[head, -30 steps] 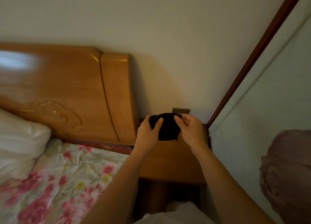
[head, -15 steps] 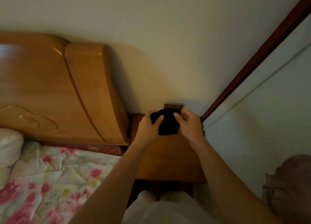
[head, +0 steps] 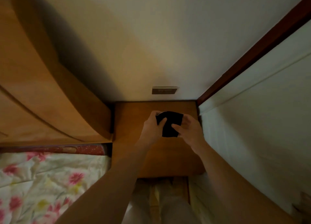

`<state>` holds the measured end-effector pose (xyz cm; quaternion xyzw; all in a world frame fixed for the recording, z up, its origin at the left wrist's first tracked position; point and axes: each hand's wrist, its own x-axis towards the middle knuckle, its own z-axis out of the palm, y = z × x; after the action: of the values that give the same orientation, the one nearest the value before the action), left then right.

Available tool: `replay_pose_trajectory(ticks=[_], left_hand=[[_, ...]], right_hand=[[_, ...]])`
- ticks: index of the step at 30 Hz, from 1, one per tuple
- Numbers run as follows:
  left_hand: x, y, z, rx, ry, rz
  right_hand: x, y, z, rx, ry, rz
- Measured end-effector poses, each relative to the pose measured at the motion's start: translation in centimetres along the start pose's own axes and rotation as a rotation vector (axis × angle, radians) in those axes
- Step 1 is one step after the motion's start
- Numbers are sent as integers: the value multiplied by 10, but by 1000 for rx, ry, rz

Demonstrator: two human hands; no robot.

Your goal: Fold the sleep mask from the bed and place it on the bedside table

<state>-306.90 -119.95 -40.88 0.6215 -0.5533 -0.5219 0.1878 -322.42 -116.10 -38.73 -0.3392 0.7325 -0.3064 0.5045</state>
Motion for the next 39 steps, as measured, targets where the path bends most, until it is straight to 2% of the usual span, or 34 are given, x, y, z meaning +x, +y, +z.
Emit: replay_pose_trajectory(ticks=[3, 12, 17, 22, 35, 39], left_hand=[[21, -17, 15, 50, -54, 16], [87, -50, 51, 157, -66, -65], [123, -63, 71, 248, -102, -48], [148, -74, 88, 248, -121, -95], [173, -83, 99, 418, -89, -174], [175, -80, 101, 462, -83, -157]], right_hand=[[27, 22, 0, -62, 6, -1], [105, 62, 3, -76, -10, 39], [139, 81, 5, -194, 72, 23], [167, 95, 5, -336, 66, -2], [201, 117, 27, -369, 103, 55], [203, 126, 28, -398, 150, 14]])
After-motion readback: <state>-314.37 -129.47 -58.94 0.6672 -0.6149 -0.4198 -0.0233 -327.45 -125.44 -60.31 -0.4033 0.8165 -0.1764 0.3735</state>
